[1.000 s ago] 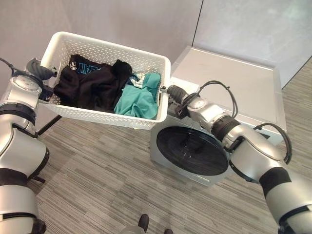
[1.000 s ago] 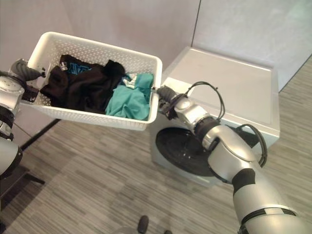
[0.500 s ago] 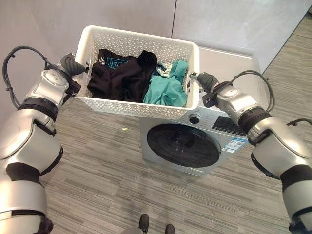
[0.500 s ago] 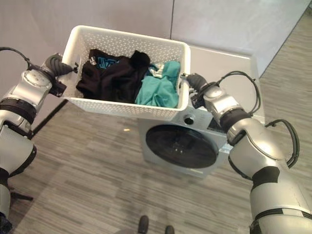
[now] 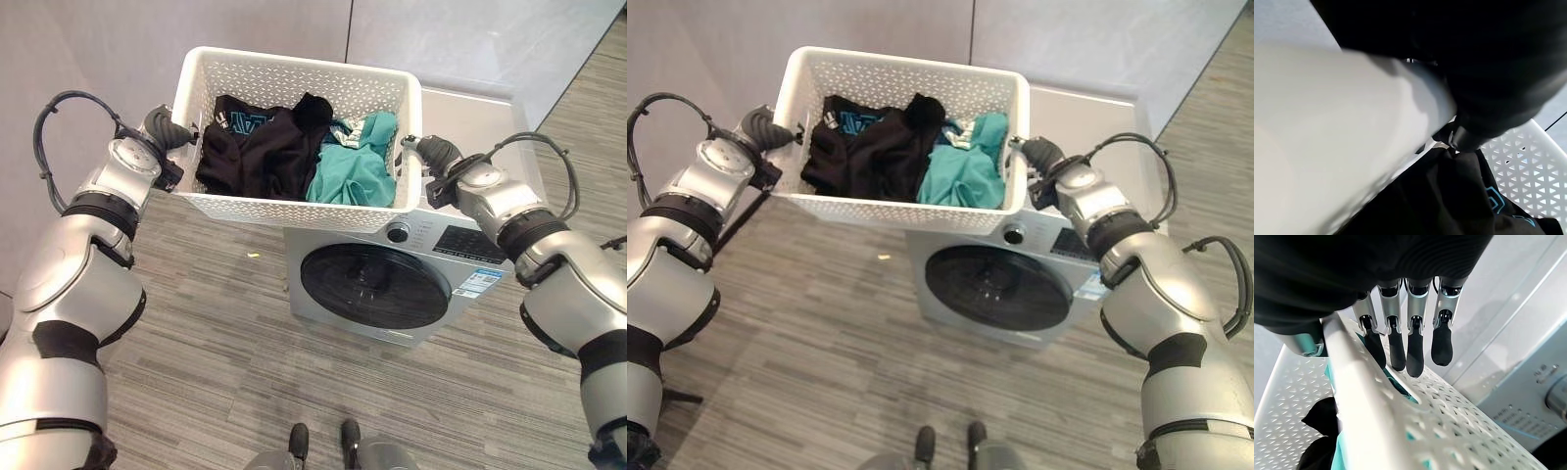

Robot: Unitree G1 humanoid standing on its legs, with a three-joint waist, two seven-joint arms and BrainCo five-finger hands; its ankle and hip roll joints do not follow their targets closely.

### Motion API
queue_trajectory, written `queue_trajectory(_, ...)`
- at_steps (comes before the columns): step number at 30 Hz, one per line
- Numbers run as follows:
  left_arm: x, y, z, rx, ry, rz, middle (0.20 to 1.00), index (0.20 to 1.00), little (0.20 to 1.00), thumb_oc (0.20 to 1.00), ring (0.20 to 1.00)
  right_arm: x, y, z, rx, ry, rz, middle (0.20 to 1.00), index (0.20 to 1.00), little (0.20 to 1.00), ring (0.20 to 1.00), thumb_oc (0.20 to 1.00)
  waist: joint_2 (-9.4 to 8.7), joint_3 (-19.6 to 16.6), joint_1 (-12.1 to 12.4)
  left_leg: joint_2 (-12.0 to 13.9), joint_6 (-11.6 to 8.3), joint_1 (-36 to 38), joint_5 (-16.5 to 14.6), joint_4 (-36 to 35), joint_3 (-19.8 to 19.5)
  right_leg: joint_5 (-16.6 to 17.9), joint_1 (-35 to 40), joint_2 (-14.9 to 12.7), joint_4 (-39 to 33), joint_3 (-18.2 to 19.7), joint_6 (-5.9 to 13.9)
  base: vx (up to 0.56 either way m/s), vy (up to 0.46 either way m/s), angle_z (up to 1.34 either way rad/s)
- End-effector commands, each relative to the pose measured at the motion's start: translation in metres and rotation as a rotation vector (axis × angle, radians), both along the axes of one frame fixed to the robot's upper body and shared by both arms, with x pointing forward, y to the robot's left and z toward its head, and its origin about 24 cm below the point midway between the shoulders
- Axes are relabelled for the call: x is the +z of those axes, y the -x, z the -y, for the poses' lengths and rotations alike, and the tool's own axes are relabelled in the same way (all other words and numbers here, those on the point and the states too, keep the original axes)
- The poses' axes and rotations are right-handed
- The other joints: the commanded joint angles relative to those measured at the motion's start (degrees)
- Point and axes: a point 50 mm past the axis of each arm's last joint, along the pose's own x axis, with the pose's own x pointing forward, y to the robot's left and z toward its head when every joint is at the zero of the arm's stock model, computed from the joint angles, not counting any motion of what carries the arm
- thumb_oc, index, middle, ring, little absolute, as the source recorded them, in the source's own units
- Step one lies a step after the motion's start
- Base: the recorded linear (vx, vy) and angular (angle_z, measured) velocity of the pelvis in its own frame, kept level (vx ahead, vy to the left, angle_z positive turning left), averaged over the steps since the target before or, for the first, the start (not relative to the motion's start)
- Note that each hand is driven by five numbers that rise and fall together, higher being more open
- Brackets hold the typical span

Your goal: Grab the laundry basket,head to the washer,open it,put in the laundry and shut it.

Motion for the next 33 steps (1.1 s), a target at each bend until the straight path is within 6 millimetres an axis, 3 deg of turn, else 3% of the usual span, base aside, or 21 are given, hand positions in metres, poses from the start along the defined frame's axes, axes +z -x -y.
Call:
queue_trajectory(1,0.036,-0.001,0.009,-0.041,-0.063,0.118,0.200,0.200,0.200,0.200,0.200,0.094,0.001,0.000,0.008,-0.112,0.301,0.200,0.200,0.200,0.200,0.200,-2.28,-2.66,-0.39,1.13,-3.04,8.50,-8.91,5.80,-2.37,7.90,5.07,0.93,-3.10,4.67,2.62,0.21,-0.126,0.14)
queue_trajectory(2,0.029,-0.002,0.012,-0.051,-0.058,0.108,0.200,0.200,0.200,0.200,0.200,0.093,0.001,0.001,0.016,-0.115,0.301,0.200,0.200,0.200,0.200,0.200,-2.58,-3.03,-0.70,1.30,-3.23,8.76,-8.97,6.67,-2.90,7.92,5.93,1.68,-3.14,5.87,1.78,0.40,-0.270,0.28)
queue_trajectory(3,0.008,-0.004,0.016,-0.075,-0.052,0.054,0.200,0.200,0.200,0.200,0.200,0.091,0.003,0.008,0.010,-0.108,0.298,0.200,0.200,0.200,0.200,0.200,-2.63,-3.52,-1.59,2.08,-4.18,8.79,-8.23,9.36,-4.81,6.61,7.33,3.50,-2.31,6.76,0.25,0.39,-0.279,0.40)
queue_trajectory(5,0.000,-0.005,0.018,-0.083,-0.047,0.037,0.200,0.200,0.200,0.200,0.200,0.089,0.003,0.014,0.000,-0.095,0.290,0.200,0.200,0.200,0.200,0.200,-2.41,-3.73,-2.10,2.64,-4.86,8.36,-7.73,11.85,-5.51,5.77,8.32,4.00,-2.12,5.96,-0.54,0.24,-0.188,0.79)
queue_trajectory(8,-0.011,-0.006,0.021,-0.089,-0.008,0.016,0.200,0.200,0.200,0.200,0.200,0.095,0.005,0.018,-0.002,-0.093,0.303,0.200,0.200,0.200,0.200,0.200,-2.59,-3.41,-2.31,2.83,-6.86,3.15,-1.71,24.84,-7.03,4.64,11.79,5.00,-3.27,4.97,-2.54,0.19,-0.204,0.75)
queue_trajectory(9,-0.012,-0.007,0.024,-0.101,0.004,0.011,0.200,0.200,0.200,0.200,0.200,0.100,0.005,0.013,0.009,-0.109,0.329,0.200,0.200,0.200,0.200,0.200,-3.55,-1.90,-1.56,1.61,-7.46,-2.65,2.80,35.44,-6.53,4.12,14.23,4.91,-4.32,5.00,-3.89,0.12,-0.228,0.02)
queue_trajectory(10,-0.010,-0.007,0.024,-0.102,0.001,0.015,0.200,0.200,0.200,0.200,0.200,0.102,0.006,0.010,0.018,-0.120,0.338,0.200,0.200,0.200,0.200,0.200,-4.06,-1.11,-1.14,1.27,-7.41,-4.74,3.25,38.40,-5.65,3.89,15.04,4.63,-4.29,4.84,-4.31,0.10,-0.207,-0.03)
queue_trajectory(12,-0.008,-0.006,0.024,-0.094,-0.001,0.027,0.200,0.200,0.200,0.200,0.200,0.102,0.005,0.009,0.017,-0.137,0.340,0.200,0.200,0.200,0.200,0.200,-4.40,-0.54,-0.54,1.11,-6.88,-6.94,2.48,37.07,-4.62,3.31,15.69,4.52,-4.47,4.81,-4.35,0.06,-0.056,-0.04)
queue_trajectory(15,-0.007,-0.007,0.027,-0.105,-0.002,0.025,0.200,0.200,0.200,0.200,0.200,0.102,0.005,0.004,0.027,-0.122,0.343,0.200,0.200,0.200,0.200,0.200,-4.30,-0.63,-0.02,1.98,-6.07,-8.63,-0.43,20.15,-3.02,2.27,16.96,4.05,-5.26,5.23,-3.06,0.15,0.053,0.02)
queue_trajectory(16,-0.008,-0.007,0.027,-0.105,-0.006,0.025,0.200,0.200,0.200,0.200,0.200,0.099,0.004,0.002,0.027,-0.124,0.342,0.200,0.200,0.200,0.200,0.200,-3.74,-0.45,0.28,2.85,-6.52,-9.53,1.27,13.34,-2.86,1.70,17.35,4.32,-5.06,5.58,-2.67,0.21,0.156,0.03)
queue_trajectory(17,0.000,-0.006,0.018,-0.072,-0.025,0.015,0.200,0.200,0.200,0.200,0.200,0.116,0.009,0.040,-0.125,-0.065,0.399,0.200,0.200,0.200,0.200,0.200,-3.43,0.08,2.22,1.52,-7.21,-9.80,2.21,14.32,-3.95,1.23,17.87,2.65,-2.02,5.59,-1.81,0.20,0.178,-0.08)
queue_trajectory(18,-0.004,-0.006,0.020,-0.082,-0.026,0.004,0.200,0.200,0.200,0.200,0.200,0.105,0.006,0.025,-0.053,-0.070,0.358,0.200,0.200,0.200,0.200,0.200,-3.28,-0.28,2.02,1.32,-6.73,-8.10,0.72,12.13,-5.03,1.09,17.19,2.60,-0.94,6.45,-1.56,0.14,0.131,-0.47)
queue_trajectory(19,-0.004,-0.006,0.020,-0.082,-0.026,0.003,0.200,0.200,0.200,0.200,0.200,0.105,0.006,0.025,-0.053,-0.070,0.357,0.200,0.200,0.200,0.200,0.200,-3.30,-0.18,2.10,1.34,-6.71,-7.80,0.73,11.93,-4.95,1.02,17.34,2.60,-0.88,6.54,-1.56,0.14,0.175,-0.90)
queue_trajectory(20,-0.013,-0.007,0.025,-0.109,-0.031,-0.005,0.200,0.200,0.200,0.200,0.200,0.092,0.005,-0.006,0.070,-0.094,0.327,0.200,0.200,0.200,0.200,0.200,-2.45,-0.80,1.45,1.12,-5.63,-4.48,-0.91,9.10,-4.93,0.31,16.80,2.41,-0.48,8.24,-1.60,0.17,0.231,-0.96)
queue_trajectory(22,-0.018,-0.005,0.020,-0.094,-0.017,-0.005,0.200,0.200,0.200,0.200,0.200,0.082,0.006,-0.018,0.119,-0.144,0.314,0.200,0.200,0.200,0.200,0.200,-1.44,-1.34,0.86,0.66,-4.80,-2.54,-1.90,7.91,-3.92,-0.12,17.31,1.78,-1.44,9.21,-1.21,0.15,0.238,-0.61)
queue_trajectory(25,-0.017,-0.003,0.016,-0.090,-0.002,0.003,0.200,0.200,0.200,0.200,0.200,0.079,0.010,-0.018,0.151,-0.149,0.317,0.200,0.200,0.200,0.200,0.200,-0.80,-1.40,0.73,0.55,-4.19,-1.88,-3.02,8.15,-2.87,-0.08,17.12,1.48,-1.48,10.49,-0.99,0.04,0.118,-0.35)
queue_trajectory(26,-0.020,-0.001,0.010,-0.079,-0.001,-0.004,0.200,0.200,0.200,0.200,0.200,0.078,0.013,-0.008,0.151,-0.167,0.319,0.200,0.200,0.200,0.200,0.200,-0.57,-1.36,0.27,0.48,-3.79,-1.69,-3.74,8.41,-2.26,0.07,16.96,1.40,-1.74,11.24,-0.83,0.01,0.061,-0.45)
queue_trajectory(31,-0.028,0.000,0.009,-0.079,0.001,-0.023,0.200,0.200,0.200,0.200,0.200,0.079,0.020,0.003,0.168,-0.148,0.331,0.200,0.200,0.200,0.200,0.200,-0.40,-1.37,-0.41,0.76,-3.67,-0.82,-3.59,6.78,-1.74,0.78,17.29,1.52,-3.21,12.02,-0.51,0.00,0.022,-0.06)
queue_trajectory(33,-0.034,0.000,0.011,-0.091,-0.003,-0.038,0.200,0.200,0.200,0.200,0.200,0.079,0.027,0.017,0.164,-0.141,0.339,0.200,0.200,0.200,0.200,0.200,-0.29,-1.38,-1.08,1.10,-3.76,-0.31,-3.34,5.63,-1.22,1.46,17.32,1.49,-4.39,12.26,-0.09,-0.04,0.001,0.10)
